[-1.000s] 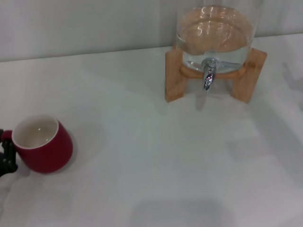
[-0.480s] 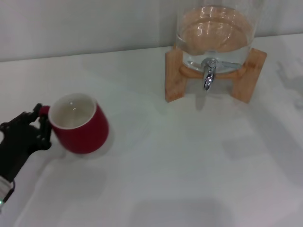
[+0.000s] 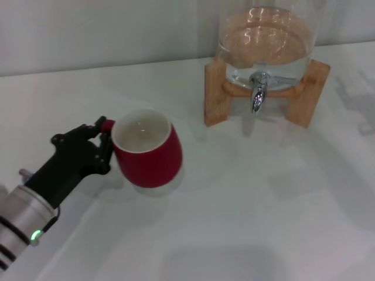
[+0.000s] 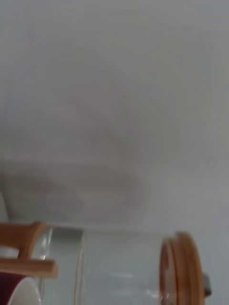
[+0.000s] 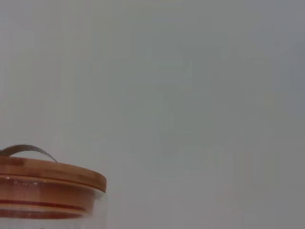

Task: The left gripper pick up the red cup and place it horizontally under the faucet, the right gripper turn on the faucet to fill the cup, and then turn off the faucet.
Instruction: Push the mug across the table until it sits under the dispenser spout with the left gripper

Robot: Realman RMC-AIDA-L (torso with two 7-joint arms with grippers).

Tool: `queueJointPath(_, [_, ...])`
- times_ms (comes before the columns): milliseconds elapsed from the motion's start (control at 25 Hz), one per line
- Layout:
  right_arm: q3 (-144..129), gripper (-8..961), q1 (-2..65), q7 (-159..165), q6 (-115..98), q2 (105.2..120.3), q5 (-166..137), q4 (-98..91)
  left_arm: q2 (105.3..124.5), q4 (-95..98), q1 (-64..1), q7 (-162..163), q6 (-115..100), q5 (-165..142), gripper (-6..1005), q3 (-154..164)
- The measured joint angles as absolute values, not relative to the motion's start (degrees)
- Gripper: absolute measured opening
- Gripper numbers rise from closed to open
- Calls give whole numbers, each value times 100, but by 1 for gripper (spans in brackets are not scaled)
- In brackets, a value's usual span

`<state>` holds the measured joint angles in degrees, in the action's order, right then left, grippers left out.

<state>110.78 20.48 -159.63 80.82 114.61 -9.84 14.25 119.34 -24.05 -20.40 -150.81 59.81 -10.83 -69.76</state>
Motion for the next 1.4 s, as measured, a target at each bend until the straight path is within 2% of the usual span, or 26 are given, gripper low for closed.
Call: queueJointPath(1400, [10104, 604, 2031, -15943, 8728, 11478, -984, 1477, 11948, -5392, -2424, -14572, 1292, -1438, 144, -5481])
